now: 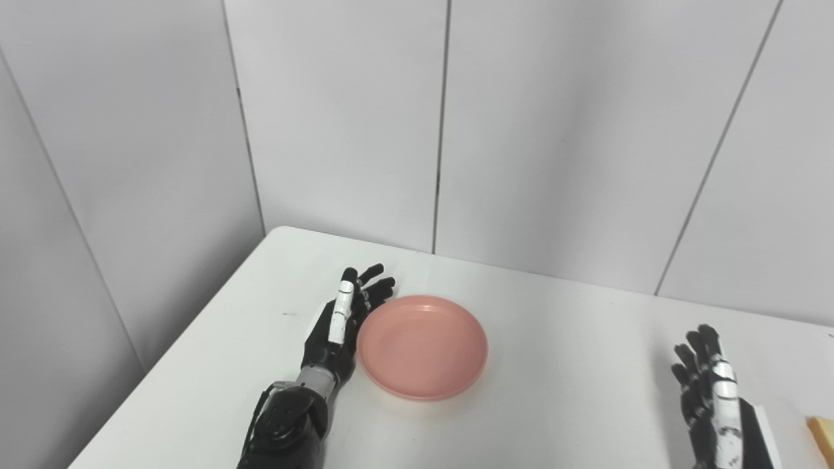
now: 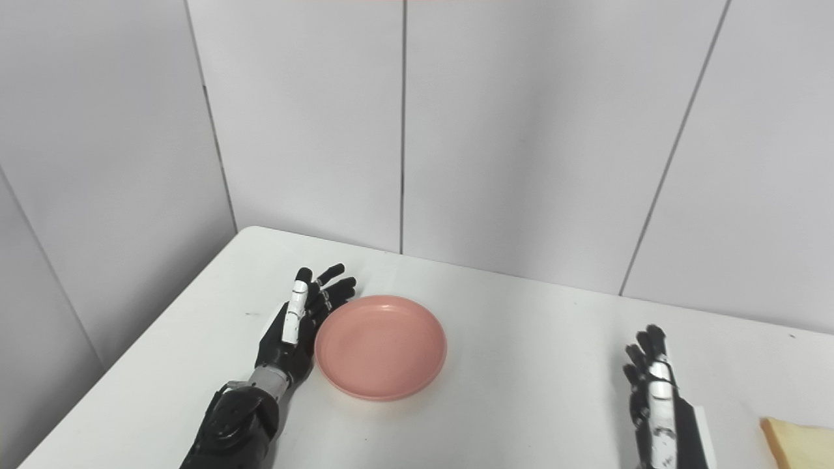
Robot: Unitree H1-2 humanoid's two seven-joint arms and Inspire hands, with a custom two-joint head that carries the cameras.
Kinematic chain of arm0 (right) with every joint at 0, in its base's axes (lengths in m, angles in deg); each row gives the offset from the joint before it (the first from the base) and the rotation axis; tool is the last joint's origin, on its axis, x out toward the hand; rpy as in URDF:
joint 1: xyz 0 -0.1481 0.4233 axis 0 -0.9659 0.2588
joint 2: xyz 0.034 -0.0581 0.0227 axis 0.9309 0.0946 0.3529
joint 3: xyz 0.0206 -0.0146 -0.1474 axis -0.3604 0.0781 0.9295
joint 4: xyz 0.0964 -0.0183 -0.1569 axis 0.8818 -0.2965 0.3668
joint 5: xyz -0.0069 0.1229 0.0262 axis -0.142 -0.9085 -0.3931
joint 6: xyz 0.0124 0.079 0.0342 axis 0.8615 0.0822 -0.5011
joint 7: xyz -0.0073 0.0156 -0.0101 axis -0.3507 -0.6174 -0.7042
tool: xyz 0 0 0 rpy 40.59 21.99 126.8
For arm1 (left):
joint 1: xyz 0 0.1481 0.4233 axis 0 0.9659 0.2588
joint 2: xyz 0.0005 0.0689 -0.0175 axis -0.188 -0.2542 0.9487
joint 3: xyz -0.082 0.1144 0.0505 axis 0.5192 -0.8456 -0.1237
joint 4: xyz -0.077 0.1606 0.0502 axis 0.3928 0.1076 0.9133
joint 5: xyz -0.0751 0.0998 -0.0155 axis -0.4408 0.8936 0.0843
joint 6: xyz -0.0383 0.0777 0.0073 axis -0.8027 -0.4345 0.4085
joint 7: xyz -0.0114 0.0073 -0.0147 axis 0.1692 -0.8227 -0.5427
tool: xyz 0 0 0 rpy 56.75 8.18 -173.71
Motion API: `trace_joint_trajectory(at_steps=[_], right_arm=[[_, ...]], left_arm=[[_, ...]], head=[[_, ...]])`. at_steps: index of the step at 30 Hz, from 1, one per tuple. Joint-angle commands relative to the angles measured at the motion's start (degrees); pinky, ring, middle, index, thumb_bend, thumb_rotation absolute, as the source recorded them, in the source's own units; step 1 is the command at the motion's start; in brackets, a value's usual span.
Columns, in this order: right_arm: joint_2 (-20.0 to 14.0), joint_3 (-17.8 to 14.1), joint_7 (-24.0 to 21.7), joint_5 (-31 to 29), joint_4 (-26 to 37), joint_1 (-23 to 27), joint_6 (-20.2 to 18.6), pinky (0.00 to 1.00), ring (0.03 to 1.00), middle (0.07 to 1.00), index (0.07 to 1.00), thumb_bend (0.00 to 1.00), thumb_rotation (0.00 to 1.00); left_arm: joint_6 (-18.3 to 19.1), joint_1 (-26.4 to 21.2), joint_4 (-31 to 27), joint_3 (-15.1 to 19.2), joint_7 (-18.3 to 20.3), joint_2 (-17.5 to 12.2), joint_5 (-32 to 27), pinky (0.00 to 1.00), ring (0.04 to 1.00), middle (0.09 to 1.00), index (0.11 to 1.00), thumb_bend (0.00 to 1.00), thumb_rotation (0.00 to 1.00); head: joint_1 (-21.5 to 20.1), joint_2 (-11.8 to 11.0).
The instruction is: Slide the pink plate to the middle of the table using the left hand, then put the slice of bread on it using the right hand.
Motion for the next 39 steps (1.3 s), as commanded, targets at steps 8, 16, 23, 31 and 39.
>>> trace_joint_trajectory(at_steps=[8, 16, 23, 31, 39], right_arm=[[2.7, 1.0, 1.8, 1.3, 2.2, 1.7, -1.2, 1.00, 0.940, 0.951, 0.951, 0.72, 0.93], [3.5, 2.0, 2.3, 2.0, 3.1, 1.9, -2.2, 1.00, 0.939, 0.943, 0.953, 0.69, 0.95], [3.7, 2.0, 2.2, 1.7, 2.7, 2.3, -2.0, 1.00, 0.943, 0.940, 0.954, 0.68, 0.94], [4.2, 2.2, 2.6, 2.6, 2.4, 2.4, -1.7, 1.00, 0.934, 0.932, 0.939, 0.68, 0.93], [4.0, 2.5, 2.4, 2.8, 2.5, 2.3, -1.8, 1.00, 0.946, 0.945, 0.949, 0.68, 0.95]], left_arm=[[0.7, -0.6, -2.6, -1.7, 2.5, 1.3, -0.2, 0.93, 0.877, 0.824, 0.836, 0.79, 1.00], [1.5, -0.3, -3.5, -3.5, 2.5, 3.4, 0.1, 0.94, 0.875, 0.826, 0.836, 0.79, 1.00], [2.0, 0.3, -4.6, -5.5, 3.1, 4.8, 0.9, 0.95, 0.891, 0.846, 0.855, 0.77, 1.00], [2.6, 1.0, -5.2, -7.1, 3.2, 6.4, 1.7, 0.95, 0.891, 0.859, 0.865, 0.78, 1.00], [1.5, 1.5, -4.6, -8.5, 3.3, 8.4, 2.9, 0.94, 0.878, 0.846, 0.853, 0.78, 1.00]], head=[[-5.6, 1.4], [-8.2, 2.3], [-9.9, 2.6], [-12.1, 2.7], [-12.8, 2.8]])
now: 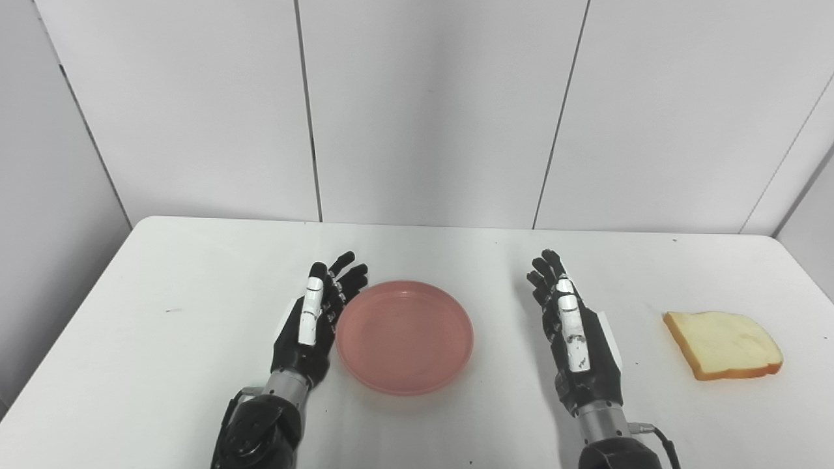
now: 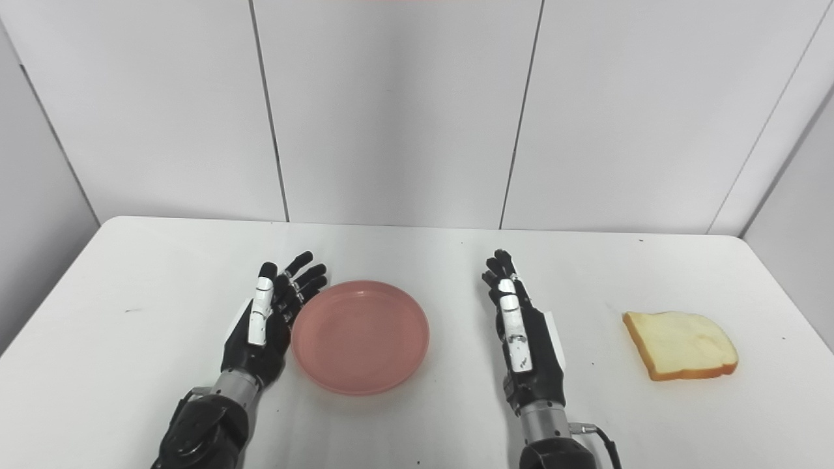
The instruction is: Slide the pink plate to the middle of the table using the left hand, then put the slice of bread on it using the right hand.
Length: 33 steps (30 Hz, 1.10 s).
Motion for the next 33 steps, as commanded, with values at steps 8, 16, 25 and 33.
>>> trace_joint_trajectory(at_steps=[8, 16, 25, 33], right_arm=[[0.0, -0.1, -0.2, -0.2, 1.4, 1.8, 0.3, 1.00, 0.942, 0.942, 0.947, 0.68, 0.95], [-0.3, -0.3, -0.2, -0.5, 2.0, 1.6, -0.6, 1.00, 0.940, 0.938, 0.945, 0.71, 0.93], [-0.7, -0.3, -0.7, -0.7, 1.3, 1.3, 0.1, 1.00, 0.944, 0.942, 0.955, 0.70, 0.93], [-2.4, -1.9, -0.5, -1.5, 1.8, 1.9, -0.9, 1.00, 0.944, 0.952, 0.953, 0.70, 0.94]], left_arm=[[-0.3, 1.1, -1.1, -3.2, 0.0, 2.5, 2.7, 0.97, 0.891, 0.856, 0.849, 0.78, 1.00], [-2.6, 3.2, -1.7, -4.4, 0.4, 3.8, 3.2, 0.97, 0.907, 0.869, 0.842, 0.80, 1.00], [-1.3, 3.3, -3.0, -4.4, 1.7, 5.0, 0.4, 1.00, 0.940, 0.922, 0.898, 0.78, 0.97], [-1.1, 2.4, -2.4, -4.4, 0.2, 5.1, 2.1, 1.00, 0.948, 0.935, 0.919, 0.77, 0.97]], head=[[0.2, 0.1], [-0.1, 0.5], [-1.8, 0.0], [-4.2, 0.5]])
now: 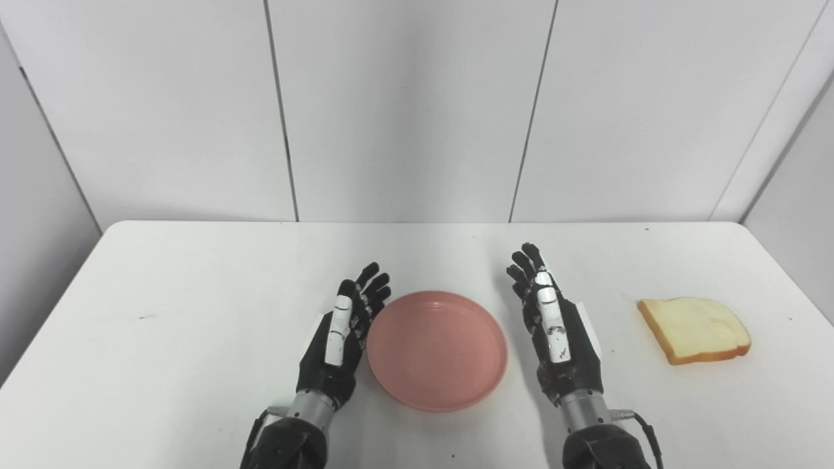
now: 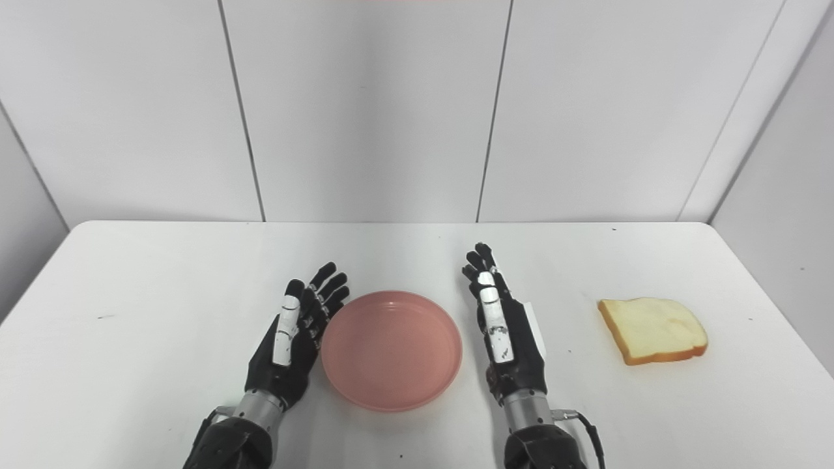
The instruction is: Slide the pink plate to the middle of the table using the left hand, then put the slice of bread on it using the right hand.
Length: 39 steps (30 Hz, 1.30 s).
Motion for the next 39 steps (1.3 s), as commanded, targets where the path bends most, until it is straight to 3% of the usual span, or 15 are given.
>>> trace_joint_trajectory(at_steps=[1, 5, 13, 16, 17, 20, 22, 24, 27, 29, 30, 32, 39], right_arm=[[-1.6, -1.2, -0.5, -1.0, 2.1, 2.3, -0.7, 1.00, 0.948, 0.952, 0.952, 0.69, 0.93], [-5.8, -2.7, -1.8, -1.9, 4.6, 3.5, -2.8, 0.97, 0.941, 0.952, 0.958, 0.67, 0.89], [-14.6, -6.5, -4.4, -4.2, 5.3, 5.4, -6.2, 0.85, 0.861, 0.889, 0.881, 0.70, 0.59], [-19.3, -6.7, -5.1, -1.4, 5.0, 6.0, -7.0, 0.82, 0.866, 0.895, 0.871, 0.70, 0.52], [-20.4, -6.9, -5.5, -1.0, 4.7, 6.2, -7.1, 0.85, 0.891, 0.909, 0.872, 0.70, 0.47], [-26.6, -6.4, -8.6, 1.9, 3.5, 6.3, -5.8, 0.87, 0.903, 0.938, 0.899, 0.66, 0.43], [-31.0, -6.0, -10.4, 4.3, 3.0, 6.1, -6.2, 0.86, 0.896, 0.941, 0.901, 0.70, 0.41], [-34.2, -6.0, -12.6, 4.5, 2.3, 6.1, -6.3, 0.86, 0.894, 0.943, 0.908, 0.72, 0.39], [-38.1, -5.8, -15.7, 4.1, 0.7, 6.5, -6.7, 0.85, 0.910, 0.953, 0.915, 0.72, 0.29], [-40.0, -5.5, -16.5, 5.3, -0.6, 6.8, -5.8, 0.83, 0.908, 0.950, 0.907, 0.72, 0.24], [-40.7, -5.4, -16.8, 6.1, -1.2, 7.0, -5.1, 0.81, 0.901, 0.943, 0.896, 0.72, 0.17], [-42.0, -5.4, -17.2, 7.2, -2.9, 7.3, -4.2, 0.82, 0.909, 0.946, 0.893, 0.73, 0.14], [-46.3, -4.4, -19.5, 12.1, -4.3, 8.4, -6.2, 0.88, 0.949, 0.967, 0.907, 0.79, 0.12]], left_arm=[[-0.1, -1.1, 0.0, 0.3, -0.9, 0.4, 0.8, 1.00, 0.946, 0.933, 0.918, 0.77, 0.96], [0.2, -1.7, -0.1, 0.8, -1.6, 0.6, 1.3, 1.00, 0.951, 0.937, 0.921, 0.77, 0.96], [1.1, -2.4, 0.4, 0.9, -2.0, 0.5, 2.1, 1.00, 0.971, 0.948, 0.929, 0.76, 0.99], [0.7, -2.8, 1.2, 0.9, -2.3, 0.7, 2.4, 1.00, 0.973, 0.950, 0.928, 0.75, 0.99], [0.6, -2.9, 1.4, 1.0, -2.3, 0.8, 2.5, 1.00, 0.976, 0.953, 0.929, 0.75, 0.99], [1.5, -3.0, 1.2, 1.4, -2.7, 1.4, 2.1, 1.00, 0.972, 0.950, 0.926, 0.75, 0.99], [2.0, -3.1, 0.9, 1.6, -2.9, 1.7, 1.9, 1.00, 0.974, 0.952, 0.931, 0.75, 0.99], [2.0, -3.2, 0.9, 1.8, -3.1, 2.0, 2.0, 1.00, 0.975, 0.955, 0.935, 0.73, 1.00], [2.1, -3.3, 0.9, 2.0, -3.4, 2.1, 2.2, 1.00, 0.970, 0.956, 0.936, 0.72, 1.00], [2.3, -3.4, 0.8, 2.1, -3.6, 2.2, 2.3, 1.00, 0.968, 0.956, 0.935, 0.72, 1.00], [2.5, -3.4, 0.7, 2.1, -3.7, 2.2, 2.3, 1.00, 0.967, 0.955, 0.932, 0.72, 1.00], [2.6, -3.4, 0.8, 2.2, -3.7, 1.9, 2.3, 1.00, 0.965, 0.955, 0.931, 0.72, 1.00], [2.8, -3.2, 0.4, 2.8, -2.8, 0.6, 1.8, 1.00, 0.969, 0.965, 0.948, 0.71, 1.00]], head=[[-0.4, 0.0], [-0.9, 0.0], [-2.7, -0.6], [-3.6, -1.0], [-3.6, -1.0], [-4.4, -1.4], [-5.1, -1.6], [-5.7, -1.7], [-6.5, -2.0], [-6.6, -2.1], [-6.6, -2.1], [-8.2, -2.5], [-13.3, -3.1]])
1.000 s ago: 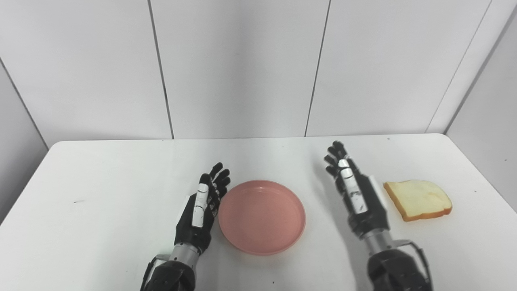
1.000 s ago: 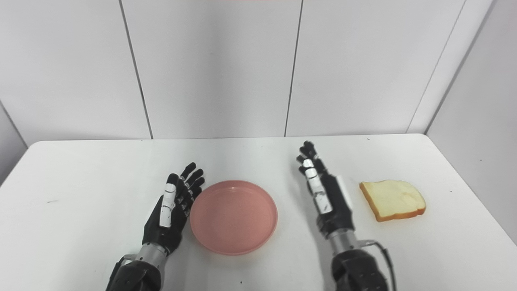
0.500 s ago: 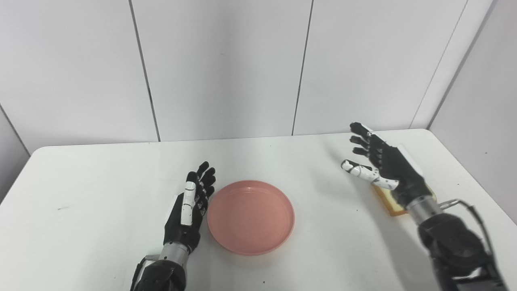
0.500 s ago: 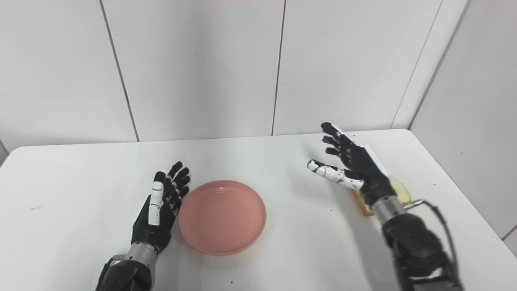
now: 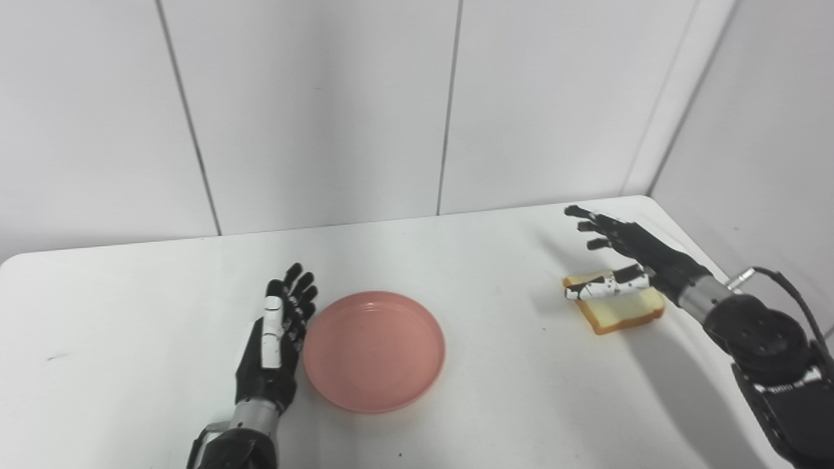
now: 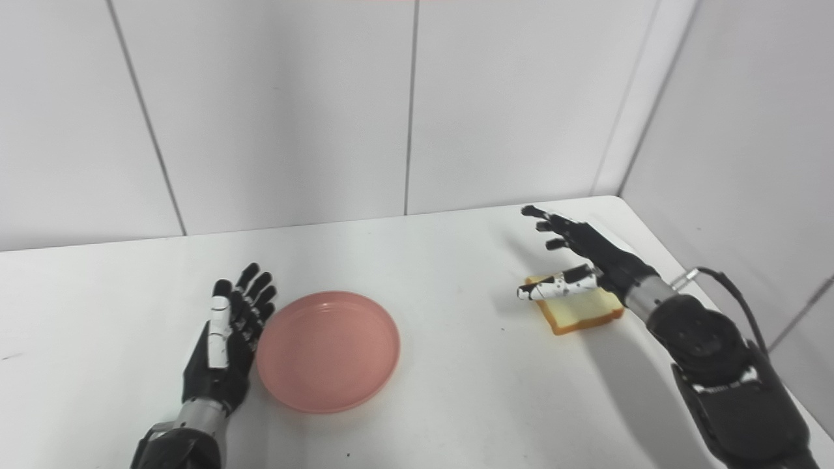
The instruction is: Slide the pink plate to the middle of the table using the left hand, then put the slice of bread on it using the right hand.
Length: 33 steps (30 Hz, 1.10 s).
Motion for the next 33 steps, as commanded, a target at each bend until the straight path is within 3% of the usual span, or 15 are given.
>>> trace_joint_trajectory(at_steps=[1, 4, 8, 20, 28, 33], right_arm=[[-3.5, -0.1, -0.9, 1.3, 0.3, 2.8, 0.4, 0.89, 0.952, 0.970, 0.908, 0.79, 0.13], [-5.8, 1.1, -2.1, 4.0, -0.6, 3.6, 0.0, 0.91, 0.967, 0.978, 0.912, 0.84, 0.22], [-8.2, 2.6, -4.1, 6.6, -0.7, 4.3, -0.5, 0.93, 0.985, 0.983, 0.928, 0.87, 0.26], [-11.8, 8.1, -10.3, 11.8, -5.1, 10.8, 0.0, 0.92, 0.985, 0.982, 0.939, 0.95, 0.22], [-12.3, 11.4, -13.6, 15.3, -7.2, 13.8, 0.4, 0.90, 0.995, 0.997, 0.945, 0.97, 0.24], [-12.0, 13.0, -15.4, 16.4, -8.9, 15.6, 0.5, 0.92, 1.000, 0.996, 0.924, 0.99, 0.19]], left_arm=[[1.0, -1.1, -0.8, 0.6, 0.2, -0.9, -0.5, 1.00, 0.969, 0.965, 0.947, 0.71, 1.00], [0.8, -1.2, -0.6, 1.0, 0.6, -1.5, -0.8, 1.00, 0.965, 0.961, 0.941, 0.72, 1.00], [0.7, -1.2, -0.5, 1.2, 1.0, -2.1, -1.0, 0.99, 0.959, 0.958, 0.942, 0.73, 1.00], [0.1, -0.9, -0.4, 1.4, 2.2, -2.8, -1.8, 1.00, 0.960, 0.960, 0.945, 0.72, 1.00], [0.3, -0.9, -0.8, 1.7, 3.0, -3.1, -2.2, 1.00, 0.964, 0.967, 0.961, 0.70, 1.00], [0.2, -1.1, -0.7, 1.9, 3.3, -3.1, -2.6, 1.00, 0.971, 0.975, 0.958, 0.70, 1.00]], head=[[-1.3, -0.2], [-2.3, -0.3], [-3.6, -0.3], [-5.0, -0.5], [-5.3, -0.3], [-5.3, -0.3]])
